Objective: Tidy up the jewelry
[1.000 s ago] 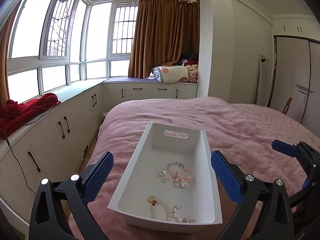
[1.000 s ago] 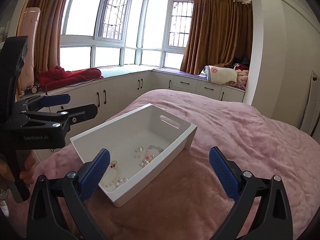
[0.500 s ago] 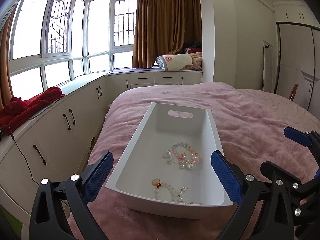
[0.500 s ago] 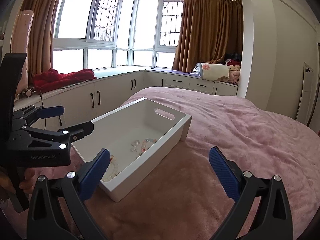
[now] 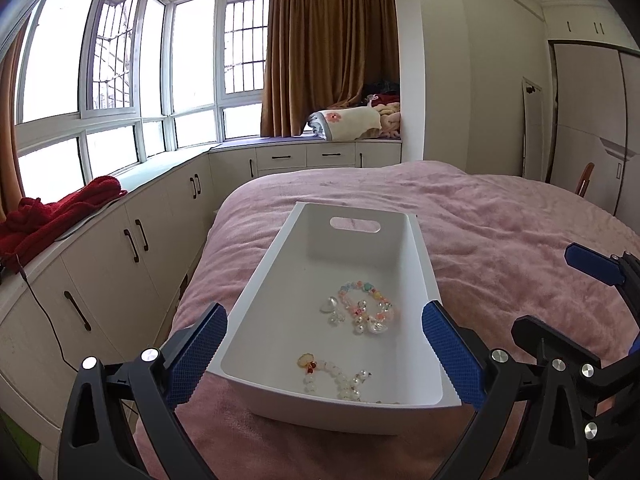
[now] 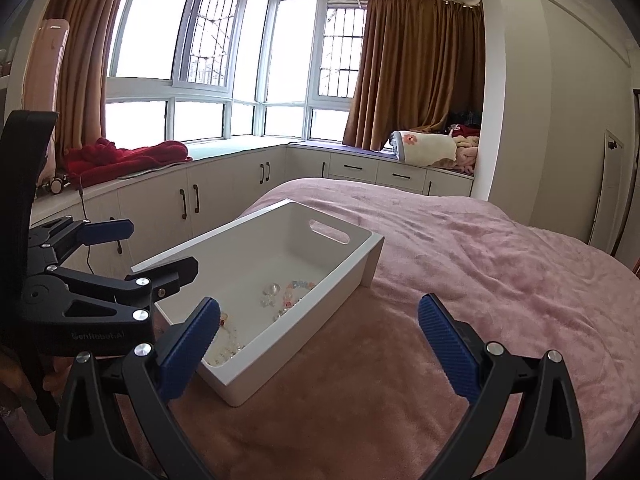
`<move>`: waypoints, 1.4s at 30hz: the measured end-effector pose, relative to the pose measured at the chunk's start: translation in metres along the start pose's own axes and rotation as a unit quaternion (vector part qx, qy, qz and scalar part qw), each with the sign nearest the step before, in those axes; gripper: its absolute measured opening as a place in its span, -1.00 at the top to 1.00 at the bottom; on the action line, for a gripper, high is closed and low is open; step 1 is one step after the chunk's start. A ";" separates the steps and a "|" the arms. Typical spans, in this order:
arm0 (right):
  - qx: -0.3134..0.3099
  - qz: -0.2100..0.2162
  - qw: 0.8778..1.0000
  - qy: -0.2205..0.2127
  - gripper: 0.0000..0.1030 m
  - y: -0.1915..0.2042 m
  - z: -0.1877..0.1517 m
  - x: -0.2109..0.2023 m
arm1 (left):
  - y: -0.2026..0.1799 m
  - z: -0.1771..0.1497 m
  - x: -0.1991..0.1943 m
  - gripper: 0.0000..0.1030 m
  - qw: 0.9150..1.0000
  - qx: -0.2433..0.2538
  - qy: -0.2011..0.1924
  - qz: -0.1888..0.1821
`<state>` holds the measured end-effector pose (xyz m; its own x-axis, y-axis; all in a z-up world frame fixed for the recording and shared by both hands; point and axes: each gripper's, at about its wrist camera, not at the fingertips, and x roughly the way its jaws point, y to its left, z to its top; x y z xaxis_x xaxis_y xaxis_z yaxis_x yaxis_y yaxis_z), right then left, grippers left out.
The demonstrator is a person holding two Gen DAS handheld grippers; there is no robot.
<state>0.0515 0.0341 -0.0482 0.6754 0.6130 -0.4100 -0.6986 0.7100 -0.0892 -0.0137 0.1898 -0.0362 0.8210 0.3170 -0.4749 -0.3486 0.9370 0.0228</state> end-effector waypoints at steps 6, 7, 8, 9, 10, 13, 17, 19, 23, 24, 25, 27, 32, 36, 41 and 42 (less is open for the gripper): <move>-0.001 -0.002 1.000 -0.005 -0.91 0.000 0.001 -0.002 | 0.000 -0.002 0.000 -0.92 1.000 -0.002 0.000 0.002; -0.001 -0.003 1.000 -0.006 -0.91 0.000 0.001 -0.002 | 0.001 -0.002 -0.001 -0.92 1.000 -0.004 0.001 0.001; 0.001 -0.003 1.000 -0.007 -0.91 -0.001 0.001 -0.003 | 0.002 -0.002 -0.001 -0.92 1.000 -0.006 0.001 0.000; 0.002 -0.004 1.000 -0.008 -0.91 -0.001 0.002 -0.003 | 0.003 -0.002 -0.001 -0.92 1.000 -0.007 0.001 0.000; 0.003 -0.005 1.000 -0.010 -0.91 -0.002 0.002 -0.003 | 0.004 -0.002 -0.001 -0.92 1.000 -0.008 0.002 0.001; 0.006 -0.007 1.000 -0.014 -0.91 -0.003 0.003 -0.005 | 0.005 -0.001 -0.001 -0.92 1.000 -0.009 0.003 -0.001; 0.011 -0.009 1.000 -0.015 -0.91 -0.004 0.001 -0.006 | 0.005 -0.001 -0.001 -0.92 1.000 -0.007 0.003 -0.002; 0.012 -0.009 1.000 -0.014 -0.91 -0.005 -0.001 -0.006 | 0.005 -0.001 -0.001 -0.92 1.000 -0.004 0.004 -0.004; 0.018 -0.007 1.000 -0.011 -0.91 -0.006 -0.003 -0.006 | 0.005 -0.001 0.000 -0.92 1.000 -0.003 0.005 -0.007; 0.017 -0.009 1.000 -0.011 -0.91 -0.005 -0.004 -0.007 | 0.005 -0.001 -0.001 -0.92 1.000 -0.002 0.004 -0.006; 0.017 -0.009 1.000 -0.012 -0.91 -0.005 -0.004 -0.007 | 0.004 -0.001 -0.001 -0.92 1.000 -0.002 0.004 -0.007; 0.016 -0.008 1.000 -0.012 -0.91 -0.004 -0.003 -0.006 | 0.004 -0.001 -0.001 -0.92 1.000 -0.003 0.004 -0.006; 0.013 -0.009 1.000 -0.013 -0.91 -0.003 -0.002 -0.007 | 0.004 -0.002 0.000 -0.92 1.000 -0.002 0.007 -0.007; 0.009 -0.009 1.000 -0.014 -0.91 -0.001 -0.002 -0.007 | 0.003 -0.002 0.000 -0.92 1.000 -0.007 0.007 -0.006; 0.007 -0.010 1.000 -0.013 -0.91 0.000 -0.001 -0.007 | 0.001 -0.001 -0.001 -0.92 1.000 -0.004 0.004 0.001; 0.008 -0.011 1.000 -0.013 -0.91 0.000 -0.001 -0.007 | 0.001 -0.001 -0.001 -0.92 1.000 -0.002 0.003 0.001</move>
<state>0.0466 0.0293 -0.0466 0.6959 0.6063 -0.3849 -0.6804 0.7282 -0.0829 -0.0150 0.1903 -0.0363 0.8169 0.3185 -0.4808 -0.3526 0.9355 0.0207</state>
